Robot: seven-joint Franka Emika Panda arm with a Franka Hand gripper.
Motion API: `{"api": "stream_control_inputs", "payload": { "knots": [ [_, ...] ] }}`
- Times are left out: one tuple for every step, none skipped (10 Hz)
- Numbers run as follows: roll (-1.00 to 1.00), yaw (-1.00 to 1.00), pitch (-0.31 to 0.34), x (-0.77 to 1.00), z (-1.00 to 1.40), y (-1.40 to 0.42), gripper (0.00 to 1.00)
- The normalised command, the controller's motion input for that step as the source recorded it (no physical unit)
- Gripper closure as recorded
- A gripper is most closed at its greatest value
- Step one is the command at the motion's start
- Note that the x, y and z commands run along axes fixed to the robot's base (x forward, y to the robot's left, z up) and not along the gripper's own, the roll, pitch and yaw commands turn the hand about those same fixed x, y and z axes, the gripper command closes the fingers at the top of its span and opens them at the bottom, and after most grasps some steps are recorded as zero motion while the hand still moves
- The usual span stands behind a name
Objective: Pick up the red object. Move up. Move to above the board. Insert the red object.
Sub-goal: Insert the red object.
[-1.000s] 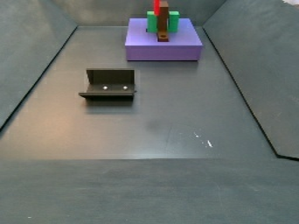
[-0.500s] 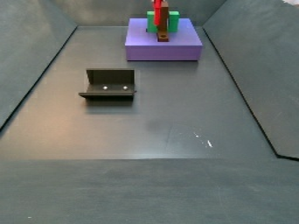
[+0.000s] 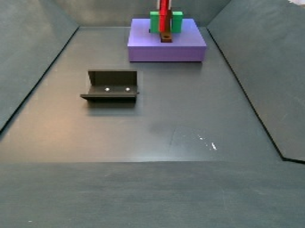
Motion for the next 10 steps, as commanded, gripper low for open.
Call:
{"api": "stream_control_inputs", "payload": {
  "knots": [
    [-0.03, 0.00, -0.027, -0.07, -0.16, 0.00, 1.00],
    [-0.02, 0.00, -0.043, -0.12, -0.21, 0.00, 1.00],
    [-0.05, 0.00, -0.057, -0.09, -0.17, 0.00, 1.00],
    [-0.12, 0.00, -0.089, 0.00, -0.12, 0.00, 1.00],
    [-0.13, 0.00, -0.080, 0.00, -0.13, 0.00, 1.00],
    [-0.12, 0.00, -0.063, 0.00, -0.15, 0.00, 1.00],
    [-0.14, 0.00, -0.064, 0.00, -0.11, 0.00, 1.00],
    [-0.12, 0.00, -0.066, 0.00, -0.15, 0.00, 1.00],
    [-0.11, -0.02, -0.059, -0.11, -0.13, 0.00, 1.00],
    [-0.12, 0.00, -0.060, -0.16, 0.00, 0.02, 1.00]
  ]
}}
